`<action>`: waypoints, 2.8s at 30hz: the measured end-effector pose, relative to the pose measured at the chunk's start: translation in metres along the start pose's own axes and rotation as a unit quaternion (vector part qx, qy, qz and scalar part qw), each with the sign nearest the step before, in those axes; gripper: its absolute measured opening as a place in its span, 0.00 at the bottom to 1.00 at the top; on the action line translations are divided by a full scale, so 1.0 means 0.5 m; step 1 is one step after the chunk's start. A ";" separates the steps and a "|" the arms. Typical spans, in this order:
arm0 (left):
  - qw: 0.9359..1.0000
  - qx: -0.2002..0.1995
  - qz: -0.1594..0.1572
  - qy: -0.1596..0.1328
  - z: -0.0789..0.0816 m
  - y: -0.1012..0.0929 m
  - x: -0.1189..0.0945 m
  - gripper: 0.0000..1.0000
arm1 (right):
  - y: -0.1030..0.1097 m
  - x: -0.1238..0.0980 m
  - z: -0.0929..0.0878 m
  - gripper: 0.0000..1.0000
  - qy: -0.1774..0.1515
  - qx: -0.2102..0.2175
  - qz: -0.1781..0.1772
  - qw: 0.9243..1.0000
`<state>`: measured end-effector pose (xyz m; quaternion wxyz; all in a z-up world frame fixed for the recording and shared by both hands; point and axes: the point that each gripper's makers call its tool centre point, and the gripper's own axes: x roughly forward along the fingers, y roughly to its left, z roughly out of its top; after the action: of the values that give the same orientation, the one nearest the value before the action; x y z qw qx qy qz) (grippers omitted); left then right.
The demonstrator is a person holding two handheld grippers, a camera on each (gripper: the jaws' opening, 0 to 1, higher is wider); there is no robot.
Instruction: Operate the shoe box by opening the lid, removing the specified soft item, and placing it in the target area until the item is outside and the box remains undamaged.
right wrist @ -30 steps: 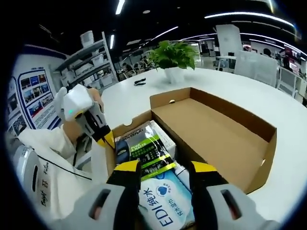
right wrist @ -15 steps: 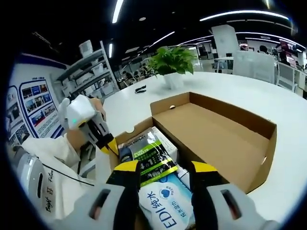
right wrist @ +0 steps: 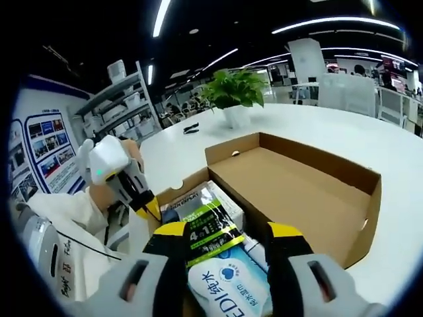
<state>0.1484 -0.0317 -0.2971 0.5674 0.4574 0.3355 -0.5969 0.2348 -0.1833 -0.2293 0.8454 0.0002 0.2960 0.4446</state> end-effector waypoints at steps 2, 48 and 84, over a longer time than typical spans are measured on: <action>1.000 -0.006 -0.008 -0.009 0.001 0.001 0.000 0.01 | 0.001 -0.005 -0.011 0.46 0.013 0.009 0.001 1.000; 1.000 0.021 0.014 -0.017 0.002 -0.002 0.006 0.02 | 0.001 0.064 -0.082 0.35 0.075 0.063 0.014 0.995; 0.999 0.030 0.025 -0.018 0.004 -0.002 0.005 0.03 | 0.068 0.063 -0.038 0.16 0.015 0.198 0.131 0.971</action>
<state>0.1475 -0.0342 -0.2989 0.5742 0.4710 0.2958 -0.6008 0.2134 -0.1440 -0.2520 0.7584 0.1995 0.3884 0.4839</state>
